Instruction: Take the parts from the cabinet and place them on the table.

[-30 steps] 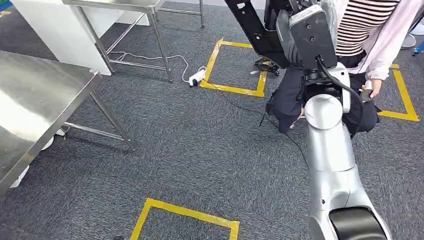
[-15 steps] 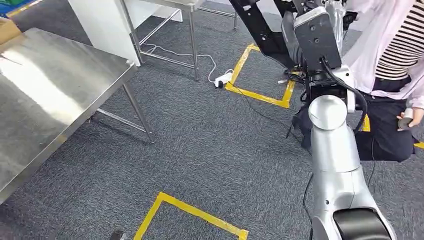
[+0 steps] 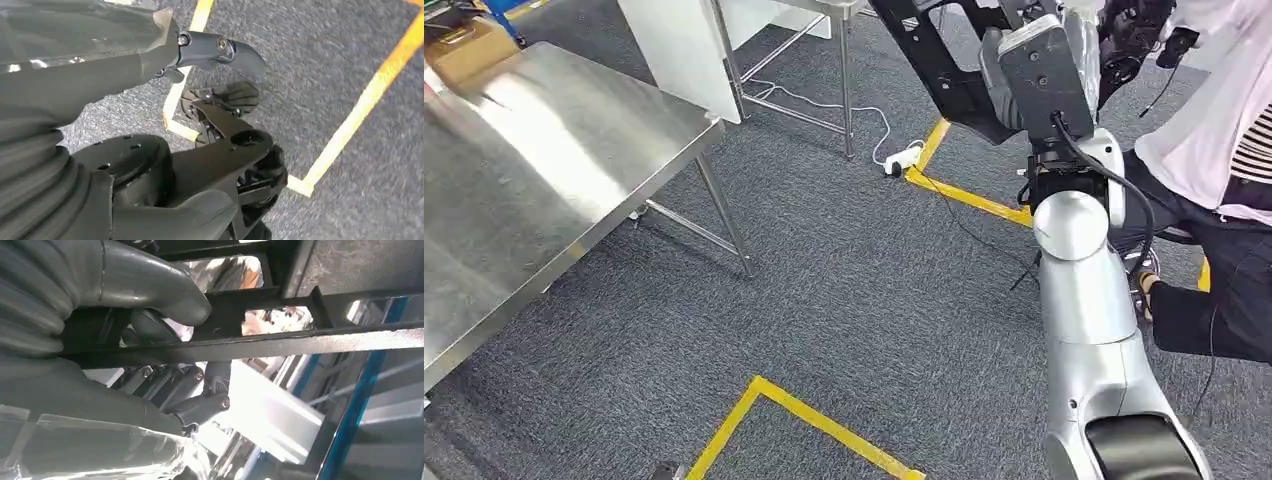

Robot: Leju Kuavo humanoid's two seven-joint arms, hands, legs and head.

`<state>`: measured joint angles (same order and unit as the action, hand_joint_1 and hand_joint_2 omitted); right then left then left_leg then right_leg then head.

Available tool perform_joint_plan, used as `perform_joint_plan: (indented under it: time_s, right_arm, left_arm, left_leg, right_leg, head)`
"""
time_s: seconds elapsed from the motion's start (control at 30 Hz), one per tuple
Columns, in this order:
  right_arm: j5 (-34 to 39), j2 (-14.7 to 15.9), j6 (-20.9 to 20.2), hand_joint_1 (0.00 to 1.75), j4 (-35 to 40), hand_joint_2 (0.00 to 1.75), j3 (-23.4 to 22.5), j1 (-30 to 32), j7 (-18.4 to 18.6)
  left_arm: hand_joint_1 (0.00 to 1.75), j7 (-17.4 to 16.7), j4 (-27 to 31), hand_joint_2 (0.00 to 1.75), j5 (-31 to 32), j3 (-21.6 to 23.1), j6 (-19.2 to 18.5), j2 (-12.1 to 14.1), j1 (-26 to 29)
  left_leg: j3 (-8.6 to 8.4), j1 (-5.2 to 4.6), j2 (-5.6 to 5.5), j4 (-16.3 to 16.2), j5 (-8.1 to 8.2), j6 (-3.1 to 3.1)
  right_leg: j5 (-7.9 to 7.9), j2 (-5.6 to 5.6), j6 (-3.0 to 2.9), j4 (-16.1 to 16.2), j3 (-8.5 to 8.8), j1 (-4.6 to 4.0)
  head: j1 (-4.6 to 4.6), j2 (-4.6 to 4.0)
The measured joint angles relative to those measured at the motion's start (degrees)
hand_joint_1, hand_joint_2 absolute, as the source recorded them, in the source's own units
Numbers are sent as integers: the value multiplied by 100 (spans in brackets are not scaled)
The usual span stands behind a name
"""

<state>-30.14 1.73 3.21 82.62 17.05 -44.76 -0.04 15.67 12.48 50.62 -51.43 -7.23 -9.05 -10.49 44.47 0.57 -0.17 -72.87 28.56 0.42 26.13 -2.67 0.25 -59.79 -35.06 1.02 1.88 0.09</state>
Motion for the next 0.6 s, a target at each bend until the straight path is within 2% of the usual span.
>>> perform_joint_plan:
  time_s: [0.03, 0.07, 0.1, 0.13, 0.2, 0.23, 0.27, 0.3, 0.33, 0.37, 0.4, 0.43, 0.47, 0.5, 0.57, 0.6]
  right_arm:
    - [-24, -30, -13, 175, 0, 175, 4, -24, 17]
    - [-44, -52, -15, 175, 0, 175, 9, -53, 24]
    - [-59, -68, -15, 175, 0, 175, 13, -74, 24]
    - [-63, -72, -15, 175, 0, 175, 15, -105, 24]
    - [-68, -92, -22, 175, -2, 175, 17, -105, 39]
    - [-72, -103, -24, 175, -2, 175, 17, -111, 44]
    - [-83, -129, -26, 175, 2, 175, 15, -120, 48]
    - [-92, -118, -28, 175, -11, 175, 22, -139, 52]
    - [-92, -120, -31, 175, -15, 175, 26, -164, 52]
    - [-92, -107, -31, 175, -22, 175, 26, -170, 52]
    - [-94, -85, -30, 175, -35, 175, 28, -169, 52]
    - [-98, -85, -33, 175, -50, 175, 33, -162, 55]
    - [-114, -87, -41, 175, -66, 175, 39, -147, 57]
    - [-122, -85, -41, 175, -77, 175, 42, -144, 59]
    - [-131, -85, -41, 175, -79, 175, 44, -155, 59]
    - [-138, -79, -46, 175, -83, 175, 46, -156, 59]
  left_arm:
    - [0, 0, 0, 175, 0, 2, 15, 0, -1]
    - [0, 0, 0, 175, 0, 4, 24, 0, -4]
    - [0, 2, 2, 175, 0, 4, 44, 11, -15]
    - [0, 4, 0, 175, 0, 9, 57, 11, -25]
    - [0, 4, 2, 175, 0, 18, 63, 11, -25]
    - [0, 4, 2, 175, 0, 26, 72, 20, -20]
    - [0, 4, 2, 175, 0, 37, 76, 22, -14]
    - [0, 15, 2, 175, -4, 42, 81, -5, -10]
    - [0, 13, 2, 175, -7, 44, 83, 0, -22]
    - [0, 15, 4, 175, -7, 44, 90, 4, -37]
    - [0, 15, 2, 175, -13, 46, 90, 2, -39]
    - [0, 15, 2, 175, -15, 46, 90, 2, -32]
    - [0, 15, 2, 175, -15, 46, 87, 0, -20]
    - [0, 17, 2, 175, -18, 46, 90, -4, -6]
    - [0, 22, 2, 175, -22, 48, 87, -11, 11]
    - [0, 28, 2, 175, -22, 46, 90, -2, 17]
  left_leg:
    - [-263, -9, 29, 516, -274, 43]
    - [-573, -42, 158, 1087, -517, 103]
    - [-735, -117, 472, 1396, -503, 156]
    - [-737, -136, 454, 1405, -490, 173]
    - [-713, -168, 341, 1415, -478, 195]
    - [-724, -179, 276, 1452, -483, 226]
    - [-883, -100, 191, 1632, -576, 262]
    - [-955, -111, 148, 1707, -590, 258]
    - [-976, -92, 93, 1713, -612, 291]
    - [-980, -87, 31, 1711, -608, 292]
    - [-981, -87, -54, 1710, -600, 303]
    - [-982, -87, -142, 1705, -598, 301]
    - [-986, -87, -223, 1700, -595, 297]
    - [-991, -79, -314, 1689, -586, 282]
    - [-993, -45, -472, 1611, -534, 209]
    - [-944, -42, -536, 1539, -485, 149]
  right_leg:
    - [13, -48, -15, 0, 19, -15]
    - [25, -89, -25, 4, 45, -26]
    - [40, -129, -12, 10, 62, -29]
    - [50, -164, 10, 30, 58, -64]
    - [62, -276, 38, 54, 88, -32]
    - [62, -329, 66, 96, 131, -36]
    - [108, -325, 105, 78, 109, -101]
    - [177, -83, 89, -73, 102, -49]
    - [327, 113, 32, -432, -54, -48]
    - [483, 199, 6, -869, -280, -43]
    - [643, 231, 0, -1319, -530, -40]
    - [724, 240, 22, -1663, -742, -32]
    - [684, 241, 62, -1708, -809, -28]
    - [519, 243, 130, -1437, -718, -19]
    - [39, 325, 269, -415, -279, 38]
    - [-117, 589, 328, 25, -113, 105]
  head:
    - [-2, 0]
    - [2, 0]
    - [-7, 0]
    - [-15, 0]
    - [-2, 0]
    - [7, 0]
    - [-2, 0]
    - [-29, 0]
    - [2, 0]
    - [-48, 0]
    - [-77, 0]
    - [-77, 0]
    - [-79, 0]
    - [-79, 0]
    - [-83, 0]
    - [-112, 0]
